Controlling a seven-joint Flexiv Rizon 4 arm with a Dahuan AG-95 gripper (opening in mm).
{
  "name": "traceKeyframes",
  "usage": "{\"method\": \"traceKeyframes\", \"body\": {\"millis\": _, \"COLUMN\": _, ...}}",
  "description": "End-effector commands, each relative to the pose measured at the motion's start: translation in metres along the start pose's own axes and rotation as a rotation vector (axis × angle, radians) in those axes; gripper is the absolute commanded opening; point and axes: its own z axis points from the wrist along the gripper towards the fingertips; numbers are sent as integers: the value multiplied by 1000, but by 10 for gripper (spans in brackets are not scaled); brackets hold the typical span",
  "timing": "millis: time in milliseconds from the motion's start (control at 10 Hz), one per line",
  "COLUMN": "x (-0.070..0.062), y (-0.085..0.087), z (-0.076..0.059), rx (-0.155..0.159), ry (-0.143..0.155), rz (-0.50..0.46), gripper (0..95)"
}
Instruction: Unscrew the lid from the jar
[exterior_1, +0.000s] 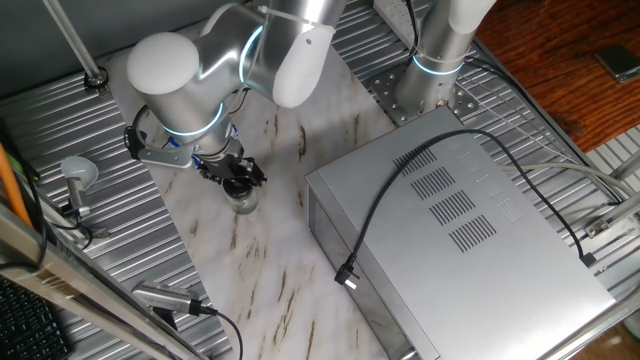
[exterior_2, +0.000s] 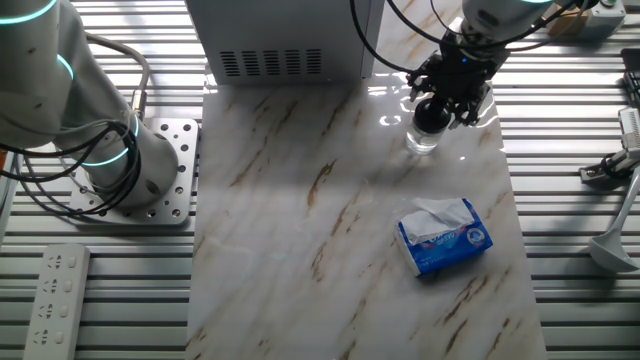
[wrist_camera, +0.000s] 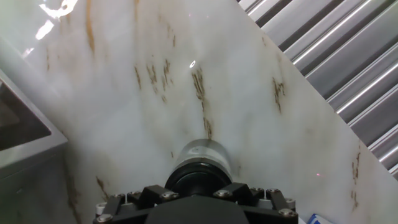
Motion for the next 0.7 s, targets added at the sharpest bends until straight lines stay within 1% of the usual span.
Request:
{"method": "traceKeyframes", "body": {"millis": 100, "x": 0, "y": 0, "z": 0, "rx": 0, "ry": -1, "rz": 0, "gripper": 760}}
{"method": "traceKeyframes", "body": {"millis": 600, "x": 0, "y": 0, "z": 0, "rx": 0, "ry": -1, "rz": 0, "gripper": 760}}
{"method": "traceKeyframes", "body": {"millis": 700, "x": 7, "y": 3, "z": -9, "rx": -47, "ry": -87, "rz": 284, "gripper": 760}}
